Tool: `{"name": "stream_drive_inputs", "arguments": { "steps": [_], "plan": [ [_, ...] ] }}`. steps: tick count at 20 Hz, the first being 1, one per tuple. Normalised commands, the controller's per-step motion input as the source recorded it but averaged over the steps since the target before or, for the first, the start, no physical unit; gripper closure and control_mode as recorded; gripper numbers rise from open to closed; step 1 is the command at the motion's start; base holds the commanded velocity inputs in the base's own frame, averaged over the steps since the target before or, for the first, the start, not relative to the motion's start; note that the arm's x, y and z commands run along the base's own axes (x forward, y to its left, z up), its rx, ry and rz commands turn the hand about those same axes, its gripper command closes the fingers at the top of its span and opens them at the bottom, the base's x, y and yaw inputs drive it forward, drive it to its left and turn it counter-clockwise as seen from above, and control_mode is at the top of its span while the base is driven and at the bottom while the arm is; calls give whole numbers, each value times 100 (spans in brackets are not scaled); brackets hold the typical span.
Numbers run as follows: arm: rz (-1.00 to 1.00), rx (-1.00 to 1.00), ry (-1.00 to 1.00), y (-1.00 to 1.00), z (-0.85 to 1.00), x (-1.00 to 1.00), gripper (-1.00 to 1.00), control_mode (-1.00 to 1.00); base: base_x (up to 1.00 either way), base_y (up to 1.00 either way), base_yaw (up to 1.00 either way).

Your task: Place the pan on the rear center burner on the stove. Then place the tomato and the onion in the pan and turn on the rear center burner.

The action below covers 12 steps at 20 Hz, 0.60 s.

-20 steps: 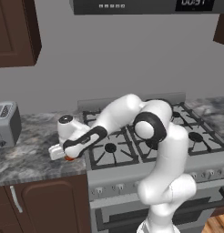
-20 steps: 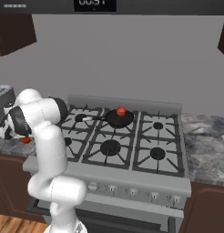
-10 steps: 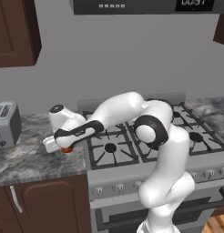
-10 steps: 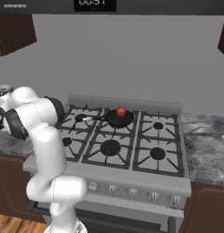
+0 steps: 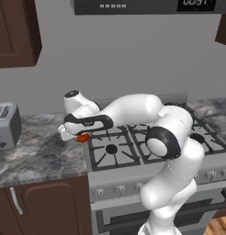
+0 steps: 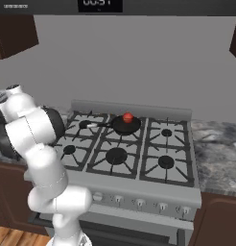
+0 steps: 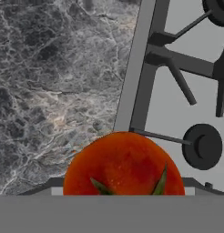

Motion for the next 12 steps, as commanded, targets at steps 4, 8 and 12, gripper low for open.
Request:
{"name": "stream_drive_inputs", "arguments": {
  "steps": [4, 8, 12],
  "plan": [
    [-10, 0, 0, -78, 37, 22, 100, -100, 0, 0, 0],
    [-13, 0, 0, -76, 31, 28, 100, -100, 0, 0, 0],
    [-16, 0, 0, -79, 25, 26, 100, -100, 0, 0, 0]
  ]
}}
